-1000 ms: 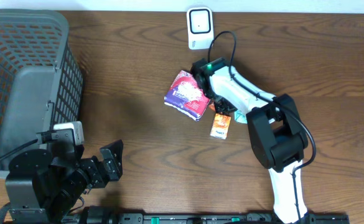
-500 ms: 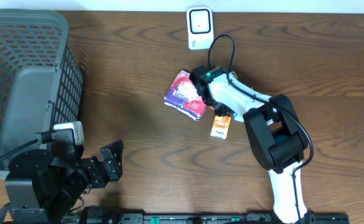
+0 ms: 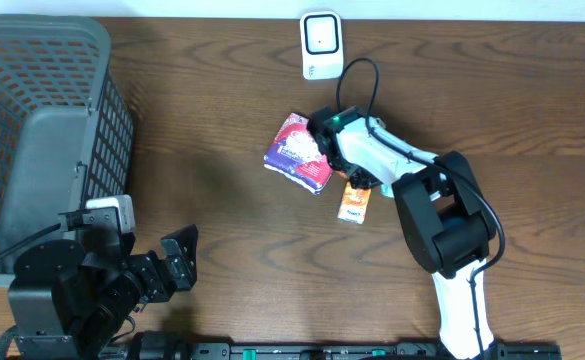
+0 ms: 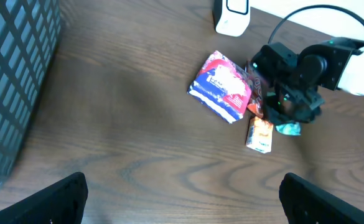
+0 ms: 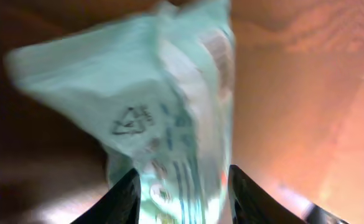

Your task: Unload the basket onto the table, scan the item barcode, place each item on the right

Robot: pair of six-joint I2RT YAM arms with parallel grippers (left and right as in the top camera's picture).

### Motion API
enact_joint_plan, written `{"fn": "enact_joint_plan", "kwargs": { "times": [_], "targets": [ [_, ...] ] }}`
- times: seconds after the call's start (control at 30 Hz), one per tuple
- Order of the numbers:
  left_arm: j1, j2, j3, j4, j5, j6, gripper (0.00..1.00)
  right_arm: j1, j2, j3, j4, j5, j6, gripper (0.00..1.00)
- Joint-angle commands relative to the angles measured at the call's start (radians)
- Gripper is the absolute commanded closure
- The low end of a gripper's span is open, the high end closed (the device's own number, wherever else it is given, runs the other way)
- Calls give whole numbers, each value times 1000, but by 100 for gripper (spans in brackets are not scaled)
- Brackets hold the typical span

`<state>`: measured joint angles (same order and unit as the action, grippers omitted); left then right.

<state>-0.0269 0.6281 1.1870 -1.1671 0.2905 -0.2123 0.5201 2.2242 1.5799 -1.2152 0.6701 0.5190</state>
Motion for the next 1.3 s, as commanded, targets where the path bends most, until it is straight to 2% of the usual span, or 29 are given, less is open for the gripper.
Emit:
{"fn": "enact_joint_plan", "kwargs": {
  "times": [0.0, 0.13, 0.27, 0.4, 0.83, 1.23, 1.27],
  "targets": [
    [4, 1, 15, 0, 15, 2, 2, -9, -8, 106, -67, 35, 15, 58],
    [4, 1, 15, 0, 15, 2, 2, -8, -8, 162, -105, 34, 15, 58],
    [4, 1, 15, 0, 15, 2, 2, 1, -8, 135, -17, -25, -18, 57],
    [4, 1, 15, 0, 15, 2, 2, 0, -8, 81, 76, -115, -159, 46],
    [4, 1, 15, 0, 15, 2, 2, 7, -7, -27, 102, 8, -160, 43],
    [4, 1, 15, 0, 15, 2, 2, -9, -7, -132, 218, -75, -158, 51],
    [4, 1, 15, 0, 15, 2, 2, -9, -7, -133, 221, -82, -157, 55]
  ]
}}
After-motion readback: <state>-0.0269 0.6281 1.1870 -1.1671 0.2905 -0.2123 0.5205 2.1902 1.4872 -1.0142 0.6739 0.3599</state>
